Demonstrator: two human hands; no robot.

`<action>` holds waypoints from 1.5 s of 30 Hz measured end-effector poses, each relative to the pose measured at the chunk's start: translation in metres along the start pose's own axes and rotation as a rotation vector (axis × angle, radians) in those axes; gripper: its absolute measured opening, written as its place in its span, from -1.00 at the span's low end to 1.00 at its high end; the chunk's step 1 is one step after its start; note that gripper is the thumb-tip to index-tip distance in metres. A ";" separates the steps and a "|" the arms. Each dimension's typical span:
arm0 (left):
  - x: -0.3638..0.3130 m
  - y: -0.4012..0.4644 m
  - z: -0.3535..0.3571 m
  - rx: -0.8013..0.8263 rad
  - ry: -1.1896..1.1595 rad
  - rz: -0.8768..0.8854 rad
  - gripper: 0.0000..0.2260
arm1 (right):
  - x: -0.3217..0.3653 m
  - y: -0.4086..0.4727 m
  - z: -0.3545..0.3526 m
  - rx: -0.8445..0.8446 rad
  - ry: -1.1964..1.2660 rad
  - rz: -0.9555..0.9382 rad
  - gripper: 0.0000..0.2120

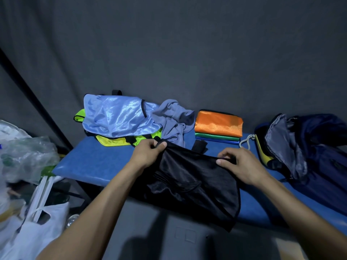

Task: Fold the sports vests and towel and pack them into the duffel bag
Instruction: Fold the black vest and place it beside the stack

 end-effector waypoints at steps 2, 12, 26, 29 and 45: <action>0.001 0.000 -0.001 0.000 -0.114 -0.042 -0.63 | -0.001 -0.001 0.002 0.026 -0.034 0.003 -0.94; 0.009 0.014 -0.021 -0.197 0.216 0.040 -0.77 | -0.008 0.001 0.010 0.099 -0.110 0.036 -0.88; -0.010 -0.039 -0.007 -0.010 0.361 0.696 -0.94 | 0.048 -0.020 0.007 -0.092 -0.355 -0.337 -0.59; -0.002 -0.050 0.011 0.247 0.534 0.723 -0.73 | 0.074 -0.051 0.025 0.166 -0.400 -0.340 -0.43; -0.004 -0.060 0.038 0.298 0.886 0.448 -0.44 | 0.092 -0.133 0.093 0.080 -0.787 -0.436 -0.81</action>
Point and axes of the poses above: each hand's wrist, its own y-axis towards the middle knuckle, its own z-axis out of the palm, x = y × z, the point moved 2 cm from there along y, towards the middle knuckle, and after that the axes turned 11 degrees about -z, right-handed, at the moved point
